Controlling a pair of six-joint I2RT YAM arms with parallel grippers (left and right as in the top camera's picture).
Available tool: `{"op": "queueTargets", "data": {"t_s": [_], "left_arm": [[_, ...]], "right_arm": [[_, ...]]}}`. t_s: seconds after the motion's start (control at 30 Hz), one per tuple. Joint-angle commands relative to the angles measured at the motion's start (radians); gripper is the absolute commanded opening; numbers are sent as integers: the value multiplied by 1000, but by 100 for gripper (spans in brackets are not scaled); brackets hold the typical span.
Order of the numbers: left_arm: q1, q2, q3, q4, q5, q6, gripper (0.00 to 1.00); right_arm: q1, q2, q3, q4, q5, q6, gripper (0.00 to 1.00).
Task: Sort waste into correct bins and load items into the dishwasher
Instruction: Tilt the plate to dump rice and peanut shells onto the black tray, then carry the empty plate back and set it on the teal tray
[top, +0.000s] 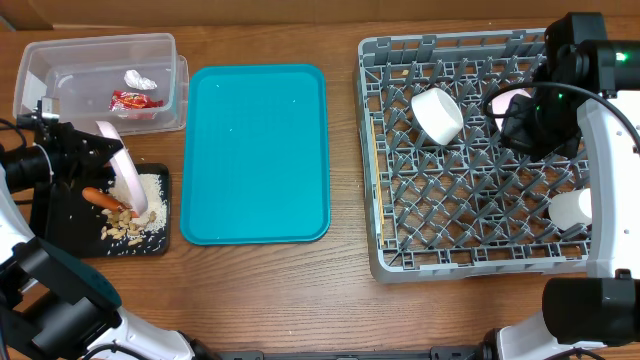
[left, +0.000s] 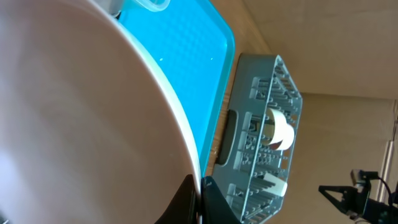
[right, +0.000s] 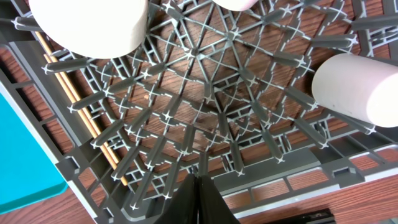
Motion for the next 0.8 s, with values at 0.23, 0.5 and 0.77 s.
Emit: {"op": "queueTargets", "data": {"t_s": [0.23,0.5,0.77], "left_arm": [[3,-2,-24,16,57,13,4],[-6,-3,-23,-8,37,13,4],[-128,-33,13,-22,43,13,4]], "right_arm": [[-1,-6,5,4,-1,1,5],[-1,-6,5,9,-1,1,5],[-1,-6,5,12,-2,1,5]]}}
